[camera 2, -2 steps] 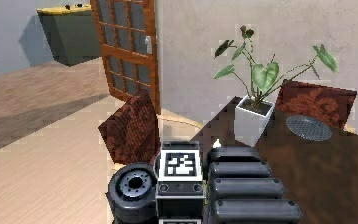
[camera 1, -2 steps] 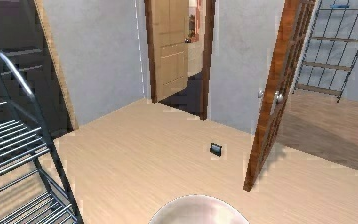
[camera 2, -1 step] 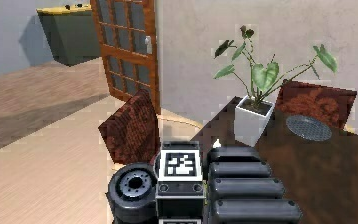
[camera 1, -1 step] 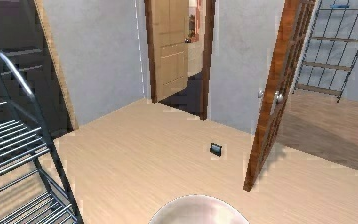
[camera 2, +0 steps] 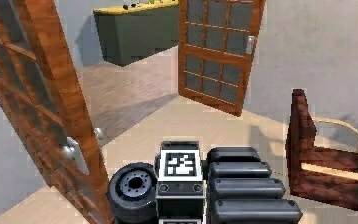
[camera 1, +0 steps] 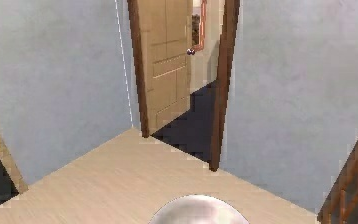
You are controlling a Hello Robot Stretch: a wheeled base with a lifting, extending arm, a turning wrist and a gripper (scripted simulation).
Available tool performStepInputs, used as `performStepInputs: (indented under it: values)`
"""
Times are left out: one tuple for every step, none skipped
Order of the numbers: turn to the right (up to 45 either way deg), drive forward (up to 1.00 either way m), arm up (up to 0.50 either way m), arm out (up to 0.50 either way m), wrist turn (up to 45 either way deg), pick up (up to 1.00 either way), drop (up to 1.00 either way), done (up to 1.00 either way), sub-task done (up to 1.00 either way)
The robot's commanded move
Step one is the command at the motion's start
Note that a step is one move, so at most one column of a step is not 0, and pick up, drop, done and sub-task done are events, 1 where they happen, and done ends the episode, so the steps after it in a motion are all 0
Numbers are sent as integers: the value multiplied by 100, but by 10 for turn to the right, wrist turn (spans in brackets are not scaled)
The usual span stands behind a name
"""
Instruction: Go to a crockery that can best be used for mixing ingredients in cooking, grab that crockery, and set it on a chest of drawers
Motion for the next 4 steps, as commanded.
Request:
performStepInputs:
  values:
    - [0, 100, 0, 0, 0, 0, 0, 0, 0]
    - [-60, 0, 0, 0, 0, 0, 0, 0, 0]
    - [0, 65, 0, 0, 0, 0, 0, 0, 0]
    - [360, 0, 0, 0, 0, 0, 0, 0, 0]
